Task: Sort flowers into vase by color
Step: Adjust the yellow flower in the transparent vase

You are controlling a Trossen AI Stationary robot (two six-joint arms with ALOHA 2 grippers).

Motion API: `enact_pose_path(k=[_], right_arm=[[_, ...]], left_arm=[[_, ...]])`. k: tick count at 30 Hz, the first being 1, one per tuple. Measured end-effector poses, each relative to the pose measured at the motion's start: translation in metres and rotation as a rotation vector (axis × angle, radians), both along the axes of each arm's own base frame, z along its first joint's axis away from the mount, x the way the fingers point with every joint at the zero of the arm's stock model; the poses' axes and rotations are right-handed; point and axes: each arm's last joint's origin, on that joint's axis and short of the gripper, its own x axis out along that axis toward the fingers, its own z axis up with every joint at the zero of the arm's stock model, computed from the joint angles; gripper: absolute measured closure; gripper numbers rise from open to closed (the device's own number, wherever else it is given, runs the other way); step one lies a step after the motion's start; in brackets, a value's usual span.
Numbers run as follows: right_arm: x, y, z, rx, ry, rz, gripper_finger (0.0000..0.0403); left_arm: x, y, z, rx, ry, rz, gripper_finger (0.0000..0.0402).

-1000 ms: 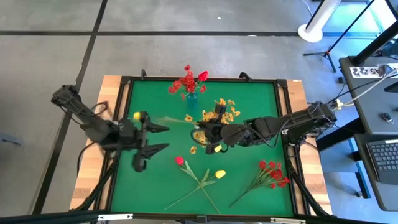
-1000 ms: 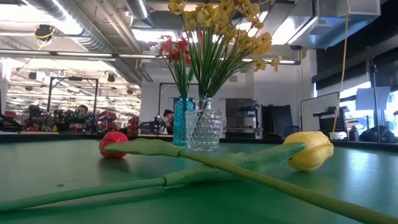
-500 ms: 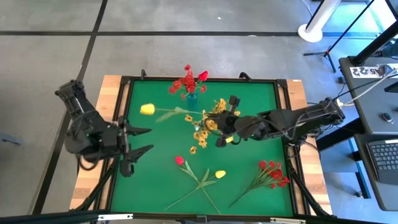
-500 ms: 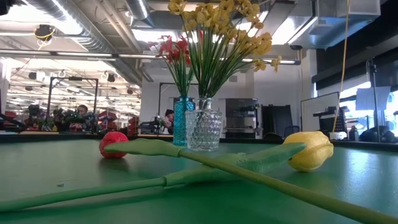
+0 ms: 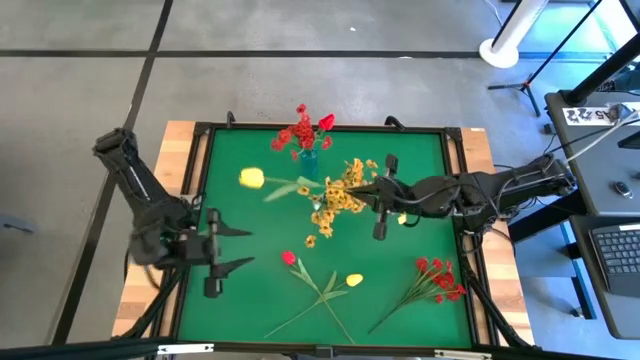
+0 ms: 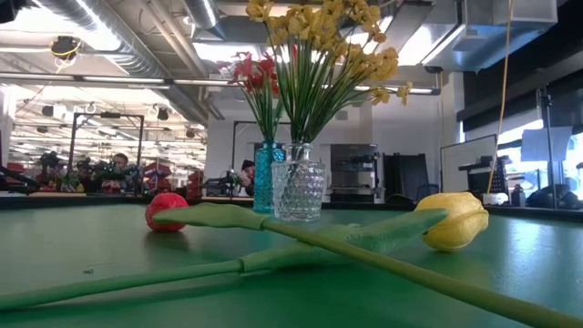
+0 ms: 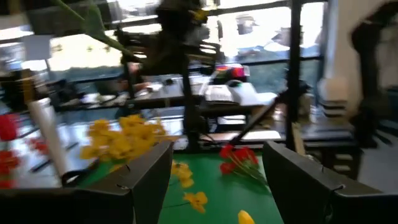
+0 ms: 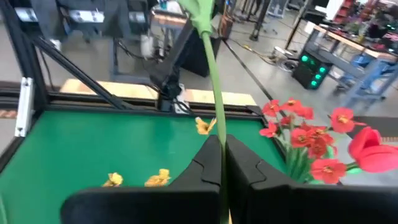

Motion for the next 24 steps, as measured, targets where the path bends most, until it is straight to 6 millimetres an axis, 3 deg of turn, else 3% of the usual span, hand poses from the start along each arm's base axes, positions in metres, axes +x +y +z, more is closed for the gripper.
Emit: enact_pose_path(k=[4,9,17,24], right_arm=[[-0.007,-0.001,-0.008,0.033,-0.068,0.055,0.0403],[-0.010,0.001,-0.012,0.068,-0.127,0.139,0.0403],[-0.002,0.004,-0.019,0.077,-0.124,0.186,0.0403],[0.000,0.006,-0.019,0.086,-0.143,0.220,0.0403]], left_arm=[[0.019,0.016,-0.028,0.071,-0.003,-0.126,0.0156],[0.032,0.040,-0.041,0.147,-0.106,-0.127,0.0156],[0.064,0.075,-0.040,0.176,-0.275,-0.184,0.0156],[0.091,0.098,-0.041,0.098,-0.409,-0.195,0.0157]])
